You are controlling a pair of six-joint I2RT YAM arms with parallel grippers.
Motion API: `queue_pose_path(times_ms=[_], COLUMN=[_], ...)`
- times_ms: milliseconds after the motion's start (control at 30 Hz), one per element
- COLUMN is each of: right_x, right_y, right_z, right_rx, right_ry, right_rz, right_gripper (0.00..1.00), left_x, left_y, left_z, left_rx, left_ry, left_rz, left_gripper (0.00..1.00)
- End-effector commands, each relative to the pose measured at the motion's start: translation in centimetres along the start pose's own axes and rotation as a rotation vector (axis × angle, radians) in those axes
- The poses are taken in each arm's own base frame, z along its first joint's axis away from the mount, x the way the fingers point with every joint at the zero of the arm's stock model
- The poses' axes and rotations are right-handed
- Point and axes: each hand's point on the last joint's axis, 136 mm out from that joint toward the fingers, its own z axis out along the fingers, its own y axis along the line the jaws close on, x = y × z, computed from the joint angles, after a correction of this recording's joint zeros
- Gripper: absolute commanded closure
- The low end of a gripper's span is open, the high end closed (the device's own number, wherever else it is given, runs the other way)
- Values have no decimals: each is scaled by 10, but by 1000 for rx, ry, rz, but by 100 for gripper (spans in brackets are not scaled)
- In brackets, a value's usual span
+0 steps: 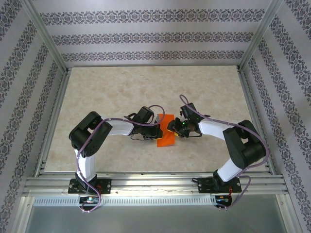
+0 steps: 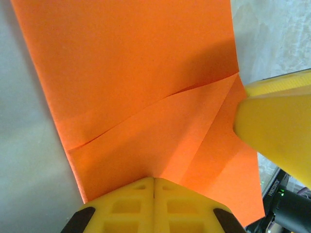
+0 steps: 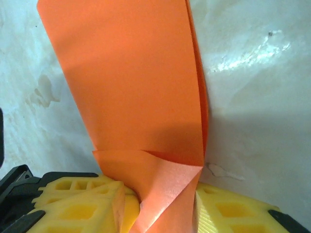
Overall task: Fold a paper plane with a square sheet of paper (pick it up from the middle)
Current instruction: Turn over the paper at the center of the table.
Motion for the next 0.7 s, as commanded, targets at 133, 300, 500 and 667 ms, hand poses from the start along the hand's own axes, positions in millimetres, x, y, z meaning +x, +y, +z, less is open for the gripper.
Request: queue_pose_path(times_ms=[133,300,500,667], right_x=[-10,-13,-16,-18], right_y=[4,4,1,0], right_z=[7,8,10,9], right_rx=[-83,-127,-164,-185], right_ry=[-12,-11,-6,-13], right_rz=[2,-6,-16,-19], right_gripper=[62,68,75,84], left_x=[10,8,5,3], left_y=[18,15,11,6], left_z=[-1,-2,-4,-7], left_rx=[-50,-40,-30,-18], left_ry=[22,11,-4,-16], left_rz=[-48,-49,-49,-42], left_gripper=[100,100,100,98])
